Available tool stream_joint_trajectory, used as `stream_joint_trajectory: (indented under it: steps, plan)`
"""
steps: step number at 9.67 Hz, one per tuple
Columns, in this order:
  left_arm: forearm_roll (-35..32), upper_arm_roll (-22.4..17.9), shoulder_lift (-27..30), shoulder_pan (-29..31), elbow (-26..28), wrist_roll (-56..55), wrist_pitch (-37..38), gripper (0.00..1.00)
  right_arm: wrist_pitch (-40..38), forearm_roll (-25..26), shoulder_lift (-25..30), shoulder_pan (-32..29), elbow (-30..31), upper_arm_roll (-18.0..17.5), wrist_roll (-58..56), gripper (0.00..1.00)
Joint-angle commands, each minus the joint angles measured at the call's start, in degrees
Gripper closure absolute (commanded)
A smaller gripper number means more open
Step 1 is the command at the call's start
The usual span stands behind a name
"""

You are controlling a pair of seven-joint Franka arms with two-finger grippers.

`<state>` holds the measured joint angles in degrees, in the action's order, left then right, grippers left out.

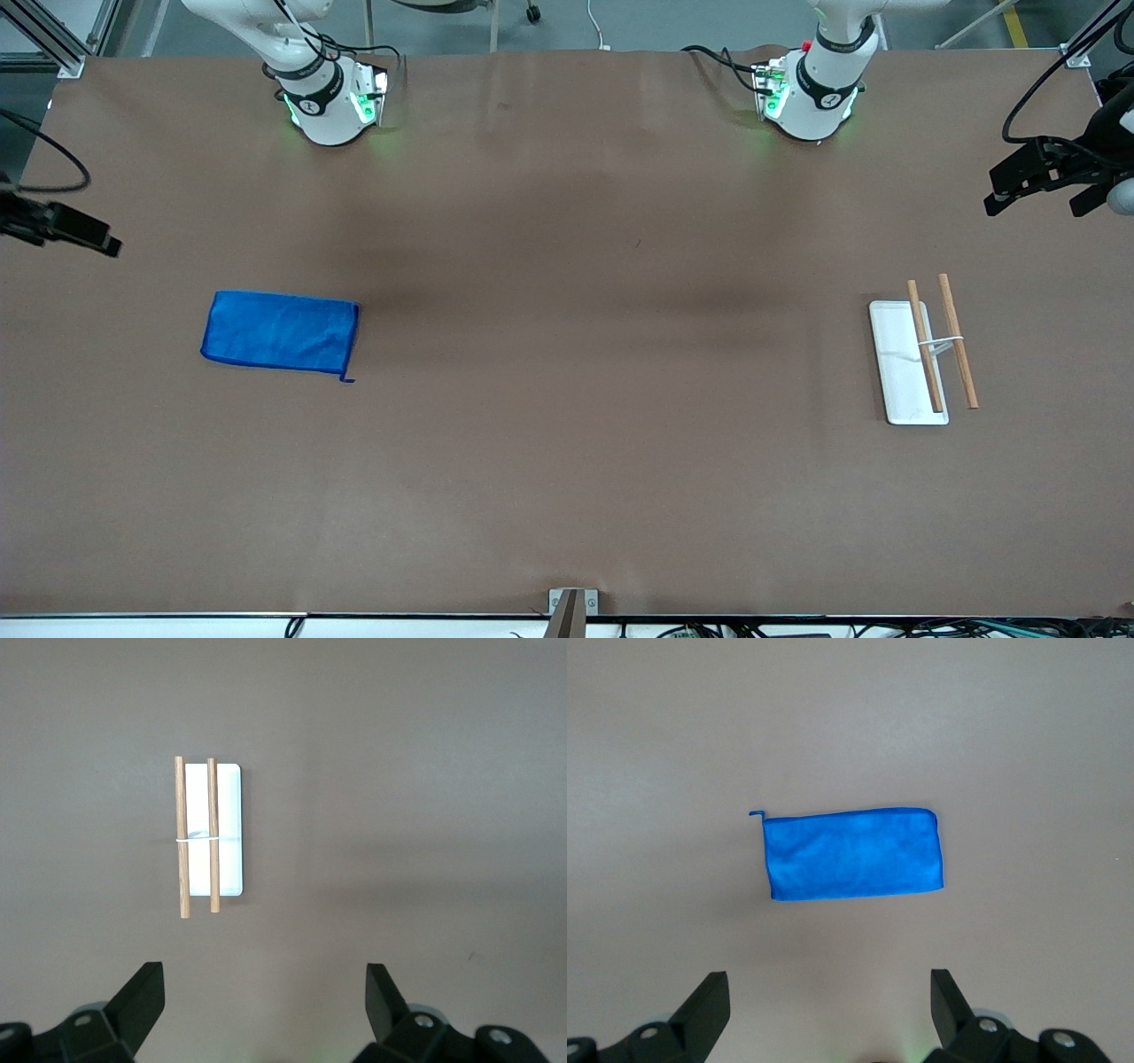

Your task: Right arm passes towel to left arm to hang

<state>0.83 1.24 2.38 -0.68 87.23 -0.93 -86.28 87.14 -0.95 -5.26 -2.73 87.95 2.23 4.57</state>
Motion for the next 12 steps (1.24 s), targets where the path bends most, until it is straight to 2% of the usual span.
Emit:
stream_joint_trajectory:
  steps: [1, 4, 6, 8, 11, 12]
  plan:
    - [-0.04, -0.27, -0.89, -0.03, 1.10, 0.49, -0.29, 0.00, 12.72, 0.51, -0.54, 0.44, 12.80, 0.23, -1.06, 0.00]
    - [0.04, -0.36, -0.89, 0.15, 1.19, 0.58, -0.38, 0.00, 39.51, 1.66, -3.69, -0.08, 32.31, 0.23, -4.99, 0.00]
    - [-0.04, -0.36, -1.41, 0.15, 1.19, 0.58, -0.38, 0.00, 57.71, 1.83, -8.69, -2.01, 41.57, 0.31, -9.82, 0.00]
    - [-0.04, -0.36, -1.42, 0.23, 1.19, 0.58, -0.38, 0.00, 65.59, 1.83, -11.95, -2.99, 45.11, 0.31, -11.25, 0.00]
    - [-0.04, -0.36, -1.51, 0.41, 1.19, 0.49, -0.38, 0.00, 69.38, 1.75, -14.43, -2.64, 47.48, 0.23, -11.08, 0.02]
    - [-0.04, -0.36, -1.51, 0.41, 1.19, 0.58, -0.38, 0.00, 73.13, 1.75, -15.82, -2.81, 48.89, 0.23, -11.08, 0.03]
